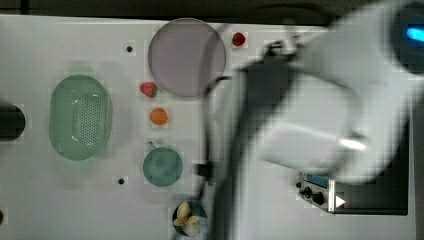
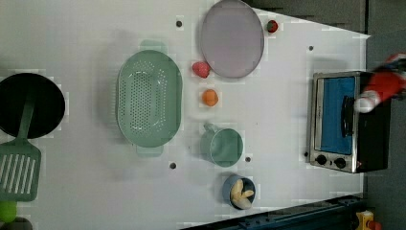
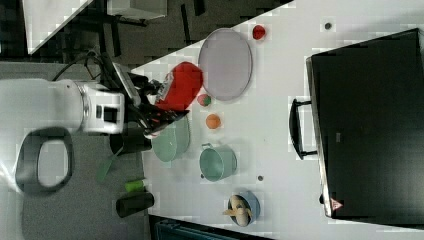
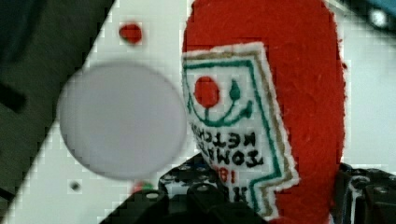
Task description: Pick Ketchup from oven and place it on table.
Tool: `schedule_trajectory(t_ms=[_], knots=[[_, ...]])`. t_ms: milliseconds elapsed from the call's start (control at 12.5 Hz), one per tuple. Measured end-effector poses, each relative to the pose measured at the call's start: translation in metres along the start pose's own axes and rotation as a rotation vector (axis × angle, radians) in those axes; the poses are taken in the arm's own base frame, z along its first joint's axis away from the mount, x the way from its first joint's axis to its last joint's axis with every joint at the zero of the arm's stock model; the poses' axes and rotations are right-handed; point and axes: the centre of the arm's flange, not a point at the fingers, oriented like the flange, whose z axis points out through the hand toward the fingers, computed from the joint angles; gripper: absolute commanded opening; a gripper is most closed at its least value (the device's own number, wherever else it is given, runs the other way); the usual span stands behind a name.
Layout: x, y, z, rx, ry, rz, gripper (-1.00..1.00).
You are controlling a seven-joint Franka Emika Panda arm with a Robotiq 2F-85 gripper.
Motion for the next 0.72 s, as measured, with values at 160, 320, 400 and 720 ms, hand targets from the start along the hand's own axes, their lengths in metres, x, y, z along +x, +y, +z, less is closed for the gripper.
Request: schedule_trajectory(t_ms=[160, 320, 400, 720], knots=[[-0.060, -0.044, 0.109, -0.161, 0.075, -0.200, 0.26], [-0.073, -0.035, 0.188, -0.173, 0.063, -0.230, 0.26], [-0.074, -0.023, 0.205, -0.190, 0.049, -0.221, 0.26], [-0.032, 0.044, 0.290, -0.185, 0.078, -0.119, 0.26]])
